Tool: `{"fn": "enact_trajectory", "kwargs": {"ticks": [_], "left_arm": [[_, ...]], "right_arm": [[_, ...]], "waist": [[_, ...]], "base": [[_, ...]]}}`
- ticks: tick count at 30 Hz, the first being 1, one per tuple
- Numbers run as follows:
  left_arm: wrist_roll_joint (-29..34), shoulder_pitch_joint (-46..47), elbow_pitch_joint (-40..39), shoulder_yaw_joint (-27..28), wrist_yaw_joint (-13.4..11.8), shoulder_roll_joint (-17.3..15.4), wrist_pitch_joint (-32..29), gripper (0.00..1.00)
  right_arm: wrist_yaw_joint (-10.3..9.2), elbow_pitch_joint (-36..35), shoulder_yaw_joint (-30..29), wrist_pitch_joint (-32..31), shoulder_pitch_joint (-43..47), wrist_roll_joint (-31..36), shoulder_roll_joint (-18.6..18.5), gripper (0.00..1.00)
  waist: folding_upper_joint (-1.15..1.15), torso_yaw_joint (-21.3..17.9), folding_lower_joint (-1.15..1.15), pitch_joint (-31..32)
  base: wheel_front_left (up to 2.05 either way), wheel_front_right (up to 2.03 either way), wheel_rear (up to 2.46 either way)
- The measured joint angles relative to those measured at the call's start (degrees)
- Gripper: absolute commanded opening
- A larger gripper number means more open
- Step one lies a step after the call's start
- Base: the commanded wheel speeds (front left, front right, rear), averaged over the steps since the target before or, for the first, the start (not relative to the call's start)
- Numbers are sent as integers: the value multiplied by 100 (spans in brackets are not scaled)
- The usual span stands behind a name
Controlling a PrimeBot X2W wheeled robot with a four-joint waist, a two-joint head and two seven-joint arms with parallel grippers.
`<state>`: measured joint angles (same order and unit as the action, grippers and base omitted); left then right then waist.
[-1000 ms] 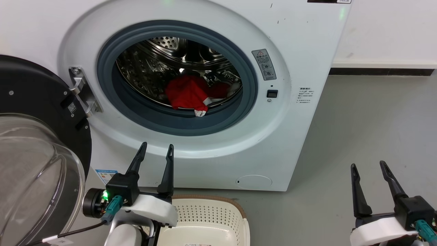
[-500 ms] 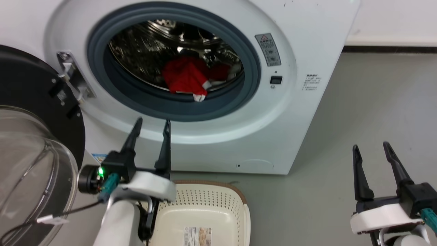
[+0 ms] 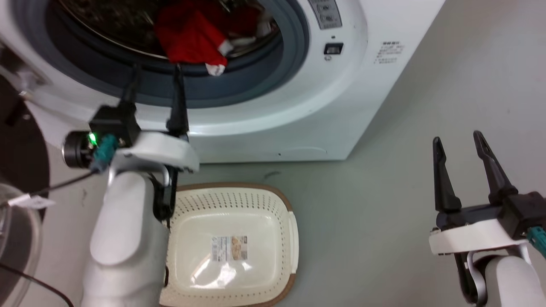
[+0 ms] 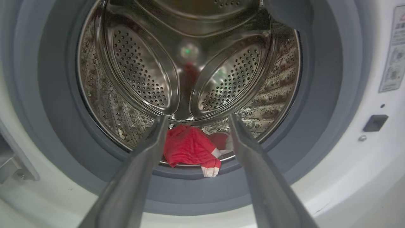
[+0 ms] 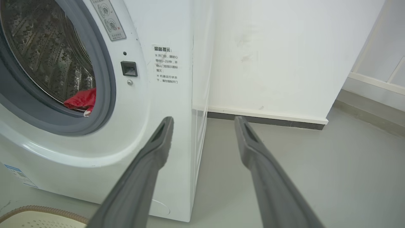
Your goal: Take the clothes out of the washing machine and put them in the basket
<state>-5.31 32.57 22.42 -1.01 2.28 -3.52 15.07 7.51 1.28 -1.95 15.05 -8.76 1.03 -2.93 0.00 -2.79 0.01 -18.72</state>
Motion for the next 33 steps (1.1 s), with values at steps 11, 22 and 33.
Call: {"fn": "enact_trajectory", "kwargs": {"ticks": [11, 22, 33], "left_arm": [[7, 1709, 1345, 264, 5, -338, 0, 100], [-43, 3423, 3263, 241, 134, -912, -1059, 100], [-118, 4475, 4263, 178, 143, -1260, -3069, 100]], "right_arm": [[0, -5, 259, 1, -544, -225, 0, 100], [0, 114, 522, 2, -831, -480, -1, 100], [0, 182, 698, 2, -912, -661, -1, 100]], "waist": [[0, -393, 0, -1001], [0, -828, 0, -1472], [0, -1121, 0, -1663]], "base": [[0, 0, 0], [0, 0, 0], [0, 0, 0]]}}
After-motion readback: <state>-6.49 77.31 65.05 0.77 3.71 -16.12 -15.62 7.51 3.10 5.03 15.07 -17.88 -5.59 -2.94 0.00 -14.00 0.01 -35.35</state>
